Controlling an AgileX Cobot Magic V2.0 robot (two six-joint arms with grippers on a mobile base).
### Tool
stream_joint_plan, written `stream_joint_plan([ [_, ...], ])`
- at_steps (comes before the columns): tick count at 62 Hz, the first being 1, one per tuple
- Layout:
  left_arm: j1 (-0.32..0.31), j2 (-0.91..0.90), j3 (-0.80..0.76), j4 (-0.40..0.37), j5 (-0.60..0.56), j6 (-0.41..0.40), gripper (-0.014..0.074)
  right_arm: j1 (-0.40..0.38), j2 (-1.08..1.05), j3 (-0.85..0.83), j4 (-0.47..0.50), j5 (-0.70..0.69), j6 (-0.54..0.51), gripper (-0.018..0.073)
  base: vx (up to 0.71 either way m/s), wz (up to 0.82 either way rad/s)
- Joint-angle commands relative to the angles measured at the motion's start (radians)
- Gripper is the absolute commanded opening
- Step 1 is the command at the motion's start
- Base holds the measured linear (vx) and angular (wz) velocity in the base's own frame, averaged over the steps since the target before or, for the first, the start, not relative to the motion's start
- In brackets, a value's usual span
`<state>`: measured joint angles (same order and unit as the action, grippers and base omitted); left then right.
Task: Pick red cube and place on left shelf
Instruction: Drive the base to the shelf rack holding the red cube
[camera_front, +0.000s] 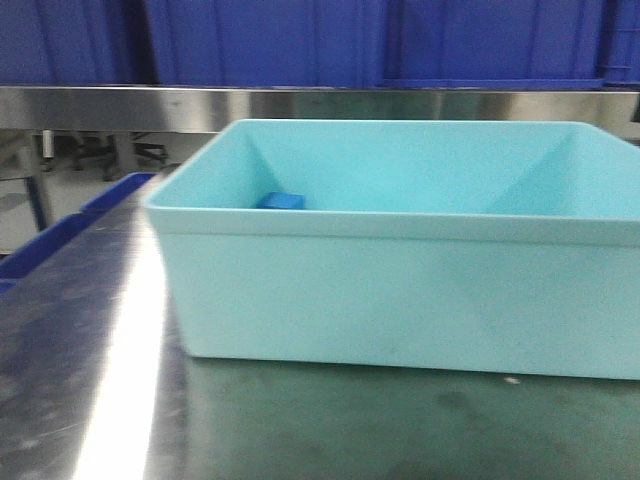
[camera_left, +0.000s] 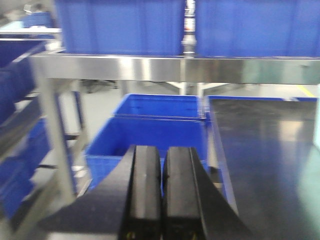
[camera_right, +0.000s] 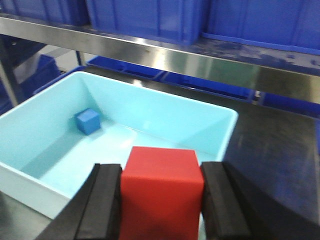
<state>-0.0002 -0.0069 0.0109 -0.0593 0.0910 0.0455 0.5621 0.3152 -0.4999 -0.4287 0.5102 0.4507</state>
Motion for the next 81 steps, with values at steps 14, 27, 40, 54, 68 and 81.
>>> stream_joint_plan([
  [14, -0.001, -0.013, 0.024, -0.007, -0.078, -0.006, 0.0090, 0.000, 0.009, -0.029, -0.030, -0.072, -0.008, 0.0073, -0.07, 0.46],
  [27, -0.001, -0.013, 0.024, -0.007, -0.078, -0.006, 0.0090, 0.000, 0.009, -0.029, -0.030, -0.072, -0.008, 0.0073, -0.10, 0.62],
  [40, -0.001, -0.013, 0.024, -0.007, -0.078, -0.006, 0.0090, 0.000, 0.009, -0.029, -0.030, -0.072, -0.008, 0.0073, -0.09, 0.56],
  [54, -0.001, -0.013, 0.024, -0.007, -0.078, -0.006, 0.0090, 0.000, 0.009, -0.029, -0.030, -0.072, -0.008, 0.0073, -0.11, 0.53],
  [68, -0.001, -0.013, 0.024, -0.007, -0.078, -0.006, 0.0090, 0.000, 0.009, -0.029, -0.030, -0.072, -0.008, 0.0073, -0.09, 0.54],
  [81, -0.001, -0.013, 0.024, -0.007, -0.078, -0.006, 0.0090, 0.000, 0.009, -0.029, -0.030, -0.072, -0.008, 0.0073, -0.10, 0.54],
])
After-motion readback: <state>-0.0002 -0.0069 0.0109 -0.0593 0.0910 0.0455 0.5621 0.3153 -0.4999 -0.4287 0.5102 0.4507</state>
